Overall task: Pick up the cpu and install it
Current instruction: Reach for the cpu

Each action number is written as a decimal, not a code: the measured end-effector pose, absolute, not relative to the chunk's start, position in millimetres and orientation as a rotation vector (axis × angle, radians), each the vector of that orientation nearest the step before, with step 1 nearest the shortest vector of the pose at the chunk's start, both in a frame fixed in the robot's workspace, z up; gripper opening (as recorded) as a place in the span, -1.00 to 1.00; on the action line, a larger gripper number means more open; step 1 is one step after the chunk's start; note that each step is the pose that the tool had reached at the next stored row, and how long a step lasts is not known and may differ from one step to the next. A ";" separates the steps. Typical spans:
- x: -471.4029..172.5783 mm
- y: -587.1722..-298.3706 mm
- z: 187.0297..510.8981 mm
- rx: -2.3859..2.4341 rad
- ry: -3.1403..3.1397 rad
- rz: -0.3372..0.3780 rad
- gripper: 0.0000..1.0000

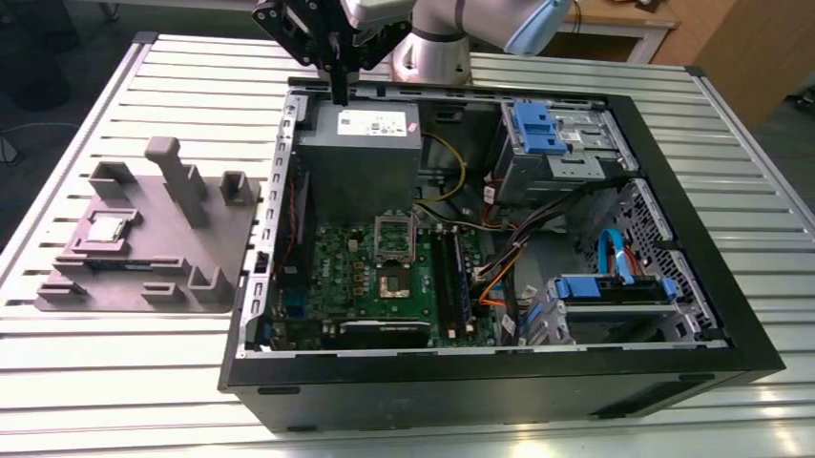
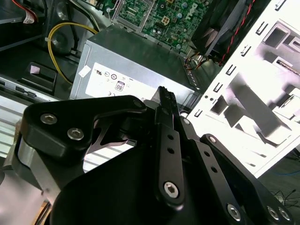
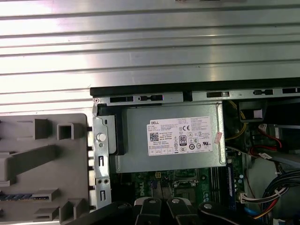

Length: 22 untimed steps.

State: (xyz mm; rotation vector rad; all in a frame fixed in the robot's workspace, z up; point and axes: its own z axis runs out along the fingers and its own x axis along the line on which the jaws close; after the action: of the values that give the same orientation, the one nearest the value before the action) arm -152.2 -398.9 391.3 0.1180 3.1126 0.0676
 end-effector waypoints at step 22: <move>-160.6 -399.0 388.7 0.118 3.113 0.068 -0.80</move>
State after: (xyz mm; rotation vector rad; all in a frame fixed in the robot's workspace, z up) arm -160.6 -399.0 388.7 0.1182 3.1132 0.0677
